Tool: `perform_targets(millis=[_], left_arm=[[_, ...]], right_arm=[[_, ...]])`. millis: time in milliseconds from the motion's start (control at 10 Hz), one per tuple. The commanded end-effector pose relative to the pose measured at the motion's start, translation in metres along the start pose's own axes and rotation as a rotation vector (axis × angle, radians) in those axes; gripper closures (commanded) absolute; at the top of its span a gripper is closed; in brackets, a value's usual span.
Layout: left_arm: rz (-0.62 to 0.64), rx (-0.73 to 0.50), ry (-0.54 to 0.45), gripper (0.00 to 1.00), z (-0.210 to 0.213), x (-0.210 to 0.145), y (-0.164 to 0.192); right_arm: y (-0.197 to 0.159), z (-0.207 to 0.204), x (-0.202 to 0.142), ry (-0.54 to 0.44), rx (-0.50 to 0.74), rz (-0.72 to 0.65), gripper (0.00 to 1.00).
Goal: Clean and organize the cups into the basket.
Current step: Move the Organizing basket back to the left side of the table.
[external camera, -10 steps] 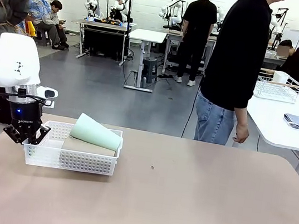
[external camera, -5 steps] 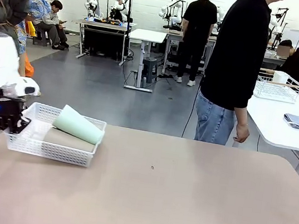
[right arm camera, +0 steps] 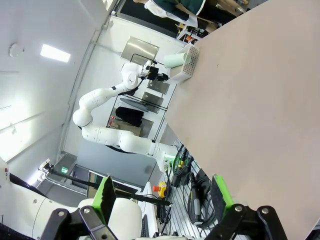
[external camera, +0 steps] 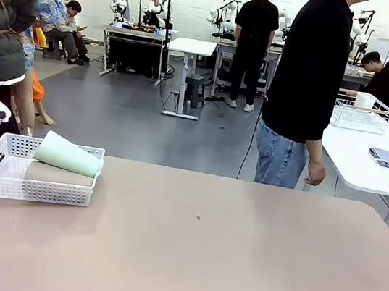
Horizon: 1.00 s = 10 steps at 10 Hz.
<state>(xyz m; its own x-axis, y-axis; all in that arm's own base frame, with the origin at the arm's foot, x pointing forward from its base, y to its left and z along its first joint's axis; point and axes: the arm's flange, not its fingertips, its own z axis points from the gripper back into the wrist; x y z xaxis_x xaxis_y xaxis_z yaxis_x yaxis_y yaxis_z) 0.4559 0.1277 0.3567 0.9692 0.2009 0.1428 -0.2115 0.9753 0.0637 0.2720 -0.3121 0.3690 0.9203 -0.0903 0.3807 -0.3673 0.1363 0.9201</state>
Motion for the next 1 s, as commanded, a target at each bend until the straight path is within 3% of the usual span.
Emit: perform_targets(millis=[0, 100, 200, 300, 500, 600, 800, 900], left_arm=[[-0.036, 0.01, -0.003, 0.96, -0.01, 0.013, -0.002], [-0.053, 0.009, -0.009, 0.48, -0.013, 0.018, -0.004], [-0.079, 0.002, -0.026, 0.36, -0.013, 0.021, -0.006], [-0.094, 0.005, -0.032, 0.0, -0.012, 0.022, -0.009], [-0.102, 0.008, -0.034, 0.0, -0.012, 0.021, -0.007], [-0.086, 0.017, -0.044, 0.14, -0.01, 0.019, -0.006], [-0.068, 0.029, -0.051, 0.0, -0.003, 0.014, -0.005], [-0.001, 0.05, -0.035, 0.0, 0.007, 0.006, -0.009]], right_arm=[[0.001, -0.004, -0.001, -0.005, -0.01, -0.018, 0.0], [0.001, -0.004, -0.001, -0.005, -0.01, -0.018, 0.0], [0.001, -0.004, -0.001, -0.005, -0.01, -0.018, 0.0], [0.001, -0.004, -0.001, -0.005, -0.01, -0.018, 0.0], [0.001, -0.004, -0.001, -0.005, -0.01, -0.018, 0.0], [0.001, -0.004, -0.001, -0.005, -0.01, -0.018, 0.0], [0.001, -0.004, -0.001, -0.005, -0.01, -0.018, 0.0], [0.001, -0.004, -0.001, -0.005, -0.01, -0.018, 0.0]])
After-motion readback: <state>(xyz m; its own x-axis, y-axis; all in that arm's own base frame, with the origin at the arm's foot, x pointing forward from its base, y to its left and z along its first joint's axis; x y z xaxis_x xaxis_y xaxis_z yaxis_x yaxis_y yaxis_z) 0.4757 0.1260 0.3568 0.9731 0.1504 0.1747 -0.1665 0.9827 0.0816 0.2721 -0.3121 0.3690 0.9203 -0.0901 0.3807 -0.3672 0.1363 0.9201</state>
